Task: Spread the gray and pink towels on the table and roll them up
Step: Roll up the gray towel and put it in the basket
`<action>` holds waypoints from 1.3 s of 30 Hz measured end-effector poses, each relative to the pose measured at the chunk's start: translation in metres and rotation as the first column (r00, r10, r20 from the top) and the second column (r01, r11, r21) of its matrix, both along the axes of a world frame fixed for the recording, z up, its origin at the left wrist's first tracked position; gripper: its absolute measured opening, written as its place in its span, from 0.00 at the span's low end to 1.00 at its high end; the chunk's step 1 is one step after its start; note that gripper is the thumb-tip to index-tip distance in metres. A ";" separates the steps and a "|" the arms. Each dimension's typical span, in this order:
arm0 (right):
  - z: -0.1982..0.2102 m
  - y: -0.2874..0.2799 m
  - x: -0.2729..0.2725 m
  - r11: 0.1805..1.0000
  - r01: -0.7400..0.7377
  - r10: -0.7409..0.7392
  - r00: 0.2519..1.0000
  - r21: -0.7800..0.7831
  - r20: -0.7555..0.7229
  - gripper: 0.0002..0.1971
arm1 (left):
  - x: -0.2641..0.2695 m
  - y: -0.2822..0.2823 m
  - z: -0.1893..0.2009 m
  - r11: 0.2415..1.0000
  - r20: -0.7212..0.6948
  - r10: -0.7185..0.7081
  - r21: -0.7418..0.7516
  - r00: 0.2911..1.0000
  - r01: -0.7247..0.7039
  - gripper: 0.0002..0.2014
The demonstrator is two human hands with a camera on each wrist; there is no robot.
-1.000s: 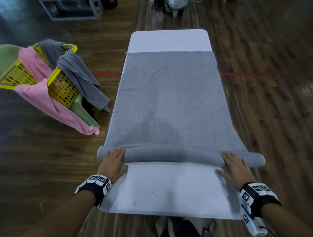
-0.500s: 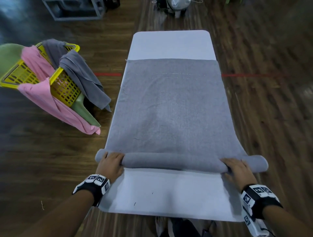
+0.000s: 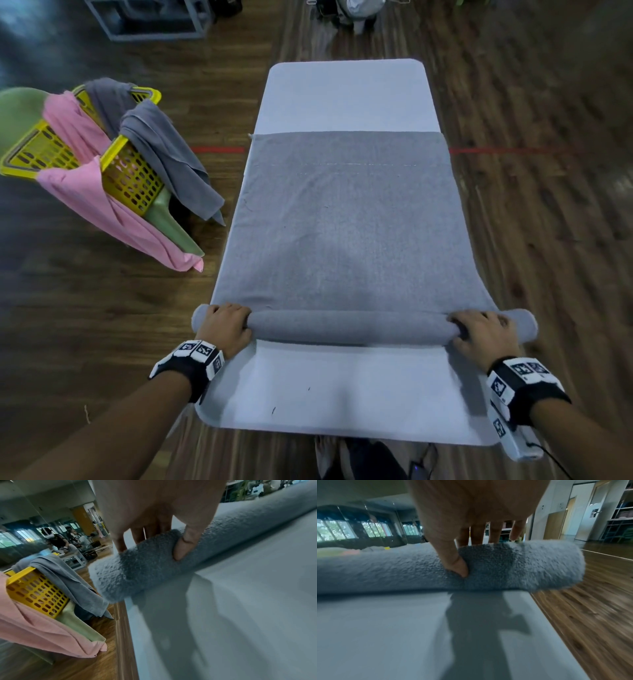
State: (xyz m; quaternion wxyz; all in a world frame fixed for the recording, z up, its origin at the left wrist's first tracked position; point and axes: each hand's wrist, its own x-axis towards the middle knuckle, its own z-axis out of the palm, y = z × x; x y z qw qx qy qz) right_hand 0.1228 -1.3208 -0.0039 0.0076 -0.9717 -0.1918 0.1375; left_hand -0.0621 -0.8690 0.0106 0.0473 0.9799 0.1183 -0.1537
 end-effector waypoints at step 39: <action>0.015 0.015 0.028 0.999 -0.012 0.006 0.986 -0.032 -0.166 0.24 | 0.023 0.005 -0.001 0.999 -0.091 0.030 0.046 0.995 -0.026 0.25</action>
